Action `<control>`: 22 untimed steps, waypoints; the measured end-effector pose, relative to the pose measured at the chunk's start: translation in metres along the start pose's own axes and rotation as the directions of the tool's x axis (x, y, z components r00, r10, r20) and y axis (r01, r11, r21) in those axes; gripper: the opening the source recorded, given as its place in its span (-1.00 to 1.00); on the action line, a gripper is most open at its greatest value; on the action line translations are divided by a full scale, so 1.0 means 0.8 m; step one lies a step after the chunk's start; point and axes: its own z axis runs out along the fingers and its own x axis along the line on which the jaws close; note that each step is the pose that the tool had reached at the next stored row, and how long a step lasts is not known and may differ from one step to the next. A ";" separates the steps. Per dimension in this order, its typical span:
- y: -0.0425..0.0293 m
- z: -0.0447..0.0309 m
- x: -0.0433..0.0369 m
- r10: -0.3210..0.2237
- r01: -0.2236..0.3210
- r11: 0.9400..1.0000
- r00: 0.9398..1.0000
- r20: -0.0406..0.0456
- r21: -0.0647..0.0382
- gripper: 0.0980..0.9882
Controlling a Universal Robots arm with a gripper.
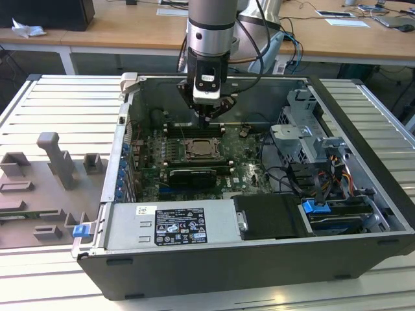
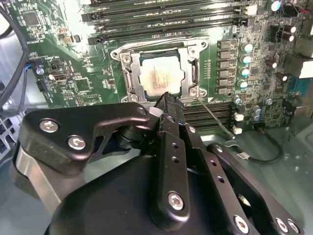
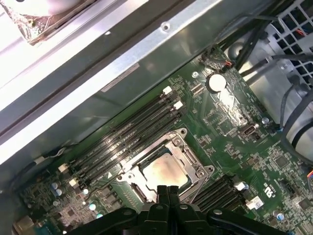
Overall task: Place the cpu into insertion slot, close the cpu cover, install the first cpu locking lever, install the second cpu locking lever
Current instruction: 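Install the first cpu locking lever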
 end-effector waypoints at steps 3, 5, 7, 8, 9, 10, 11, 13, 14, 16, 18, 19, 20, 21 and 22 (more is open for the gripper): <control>0.0000 0.0001 0.000 -0.030 0.030 1.000 1.000 0.000 0.000 -0.98; 0.0000 0.0001 0.000 -0.058 0.058 0.998 0.998 -0.001 0.000 -0.98; 0.0000 0.0001 0.000 -0.082 0.082 0.997 0.997 -0.001 0.001 -0.98; -0.0001 0.0001 0.000 -0.087 0.087 0.996 0.996 -0.001 0.001 -0.98; -0.0001 0.0001 0.000 -0.094 0.094 0.996 0.996 -0.001 0.001 -0.98; -0.0001 0.0002 0.000 -0.107 0.107 0.994 0.994 -0.001 0.001 -0.98; -0.0001 0.0002 0.000 -0.118 0.118 0.993 0.993 -0.002 0.001 -0.98; -0.0001 0.0002 0.000 -0.130 0.130 0.991 0.991 -0.002 0.001 -0.98; 0.0000 0.0002 0.000 -0.139 0.139 0.990 0.990 -0.002 0.001 -0.98; -0.0001 0.0002 0.000 -0.152 0.152 0.988 0.988 -0.002 0.001 -0.98; -0.0001 0.0002 0.000 -0.163 0.163 0.987 0.987 -0.002 0.001 -0.98; -0.0001 0.0003 0.000 -0.169 0.169 0.986 0.986 -0.002 0.001 -0.98; -0.0001 0.0003 0.000 -0.177 0.177 0.984 0.984 -0.003 0.001 -0.98; -0.0001 0.0003 0.000 -0.187 0.187 0.982 0.982 -0.003 0.001 -0.98; -0.0001 0.0004 0.000 -0.204 0.204 0.979 0.979 -0.003 0.001 -0.98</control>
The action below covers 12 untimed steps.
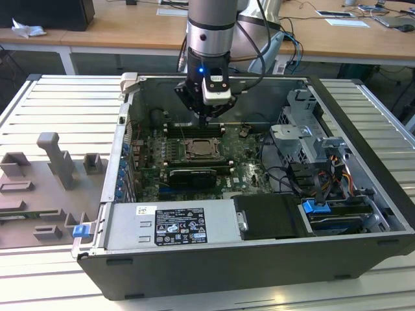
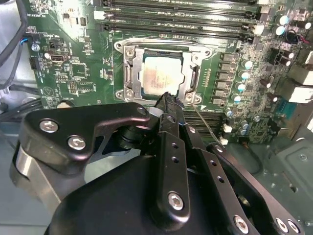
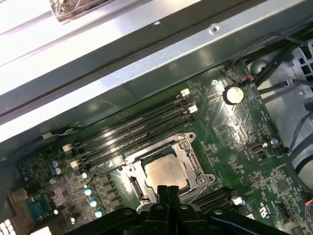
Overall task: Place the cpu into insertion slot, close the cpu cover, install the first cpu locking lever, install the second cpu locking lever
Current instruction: 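Install the first cpu locking lever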
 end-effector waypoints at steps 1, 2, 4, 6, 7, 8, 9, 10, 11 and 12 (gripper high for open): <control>0.0000 0.0000 0.000 -0.016 0.016 1.000 1.000 0.000 0.000 -0.98; 0.0000 0.0001 0.000 -0.032 0.032 0.999 0.999 0.000 0.000 -0.98; 0.0000 0.0002 0.000 -0.065 0.065 0.998 0.998 -0.001 0.000 -0.98; 0.0000 0.0002 0.000 -0.088 0.088 0.996 0.996 -0.001 0.001 -0.98; 0.0000 0.0002 0.000 -0.103 0.103 0.995 0.995 -0.001 0.001 -0.98; -0.0001 0.0002 0.000 -0.112 0.112 0.994 0.994 -0.002 0.001 -0.98; -0.0001 0.0002 0.000 -0.124 0.124 0.992 0.992 -0.002 0.001 -0.98; -0.0001 0.0003 0.000 -0.133 0.133 0.991 0.991 -0.002 0.001 -0.98; -0.0001 0.0003 0.000 -0.146 0.146 0.989 0.989 -0.002 0.001 -0.98; -0.0001 0.0003 0.000 -0.155 0.155 0.988 0.988 -0.002 0.001 -0.98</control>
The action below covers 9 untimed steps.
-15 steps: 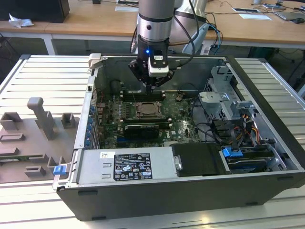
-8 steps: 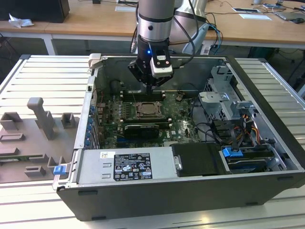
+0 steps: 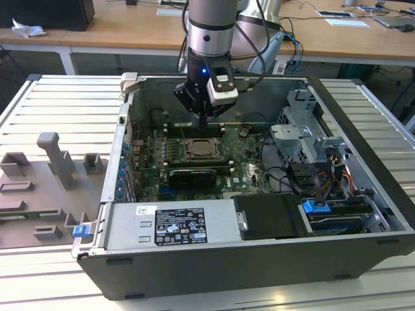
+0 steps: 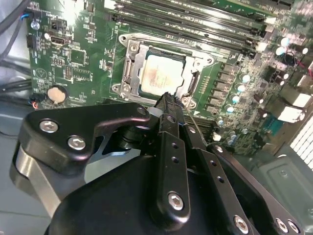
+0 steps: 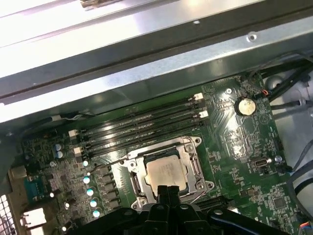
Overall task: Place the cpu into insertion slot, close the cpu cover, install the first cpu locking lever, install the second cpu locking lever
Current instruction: 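Install the first cpu locking lever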
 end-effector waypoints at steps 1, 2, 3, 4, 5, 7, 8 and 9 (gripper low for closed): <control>0.0000 0.0000 0.000 -0.013 0.013 1.000 1.000 0.000 0.000 -0.98; 0.0000 0.0000 0.000 -0.022 0.022 1.000 1.000 0.000 0.000 -0.98; 0.0000 0.0000 0.000 -0.034 0.034 0.999 0.999 0.000 0.000 -0.98; 0.0000 0.0000 0.000 -0.041 0.041 0.999 0.999 -0.001 0.000 -0.98; 0.0000 0.0000 0.000 -0.054 0.054 0.999 0.999 -0.001 0.000 -0.98; 0.0000 0.0000 0.000 -0.074 0.074 0.997 0.997 -0.001 0.001 -0.98; 0.0000 0.0000 0.000 -0.082 0.082 0.997 0.997 -0.001 0.001 -0.98; 0.0000 0.0000 0.000 -0.092 0.092 0.996 0.996 -0.001 0.001 -0.98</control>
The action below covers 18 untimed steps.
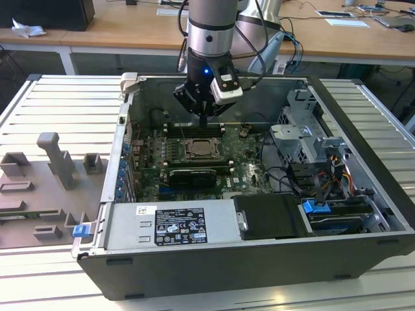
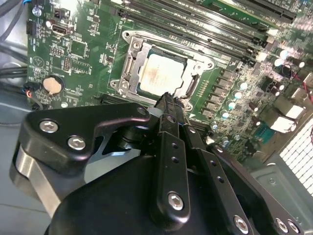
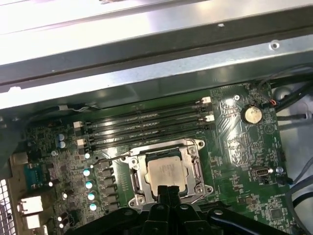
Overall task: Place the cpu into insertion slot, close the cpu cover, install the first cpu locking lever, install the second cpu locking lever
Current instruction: 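Install the first cpu locking lever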
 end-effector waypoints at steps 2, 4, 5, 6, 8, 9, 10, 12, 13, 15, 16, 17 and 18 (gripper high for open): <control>0.0000 0.0000 0.000 -0.019 0.019 1.000 1.000 0.000 0.000 -0.98; -0.0001 0.0001 0.000 -0.056 0.056 0.998 0.998 -0.001 0.000 -0.98; -0.0002 0.0000 0.000 -0.069 0.069 0.998 0.998 -0.001 0.000 -0.98; -0.0002 0.0000 0.000 -0.077 0.077 0.997 0.997 -0.001 0.000 -0.98; -0.0004 0.0002 0.001 -0.094 0.094 0.996 0.996 -0.001 0.000 -0.98; -0.0007 0.0003 0.003 -0.095 0.095 0.995 0.995 -0.001 0.000 -0.98; -0.0010 0.0004 0.005 -0.095 0.095 0.995 0.995 -0.001 0.000 -0.98; -0.0020 0.0004 0.010 -0.096 0.096 0.995 0.995 -0.001 0.000 -0.98; -0.0025 0.0005 0.013 -0.096 0.096 0.995 0.995 -0.001 0.000 -0.98; -0.0040 0.0024 0.021 -0.153 0.153 0.988 0.988 -0.002 -0.002 -0.98; -0.0070 0.0035 0.038 -0.157 0.157 0.988 0.988 -0.002 -0.003 -0.98; -0.0088 0.0039 0.048 -0.157 0.157 0.988 0.988 -0.002 -0.003 -0.98; -0.0098 0.0042 0.054 -0.158 0.158 0.987 0.987 -0.002 -0.003 -0.98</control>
